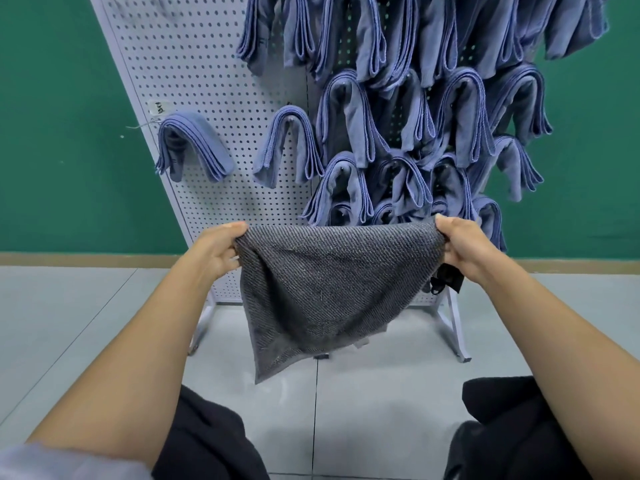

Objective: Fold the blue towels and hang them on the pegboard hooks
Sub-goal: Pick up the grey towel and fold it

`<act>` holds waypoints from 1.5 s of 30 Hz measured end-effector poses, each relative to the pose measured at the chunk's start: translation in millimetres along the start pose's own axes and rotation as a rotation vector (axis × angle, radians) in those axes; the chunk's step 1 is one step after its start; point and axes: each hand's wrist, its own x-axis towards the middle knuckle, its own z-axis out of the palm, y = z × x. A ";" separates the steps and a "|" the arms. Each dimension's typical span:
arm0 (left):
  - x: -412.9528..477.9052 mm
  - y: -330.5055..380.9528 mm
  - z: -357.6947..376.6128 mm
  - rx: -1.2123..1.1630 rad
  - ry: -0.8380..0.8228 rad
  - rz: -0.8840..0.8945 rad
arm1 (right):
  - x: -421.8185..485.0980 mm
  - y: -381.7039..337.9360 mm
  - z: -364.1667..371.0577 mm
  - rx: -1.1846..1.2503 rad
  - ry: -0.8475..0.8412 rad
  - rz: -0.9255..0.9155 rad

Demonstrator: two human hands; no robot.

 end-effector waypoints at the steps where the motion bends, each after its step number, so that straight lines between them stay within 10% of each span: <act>1: 0.4 -0.2 -0.9 -0.022 -0.001 0.007 | -2.2 -1.1 1.4 0.051 -0.040 -0.002; 13: 3.4 5.1 -13.8 -0.118 -0.014 0.109 | -5.1 4.6 14.1 -0.308 -0.094 -0.014; 23: 7.4 -5.8 -27.1 0.603 0.071 0.287 | -4.7 8.8 8.9 -0.189 0.092 -0.044; 33: 2.2 3.5 -31.9 0.074 0.001 0.084 | -10.0 0.5 10.2 -0.257 -0.365 0.008; 45: -6.8 2.6 -23.6 0.494 0.019 0.247 | 3.8 11.6 12.5 -0.444 0.095 -0.291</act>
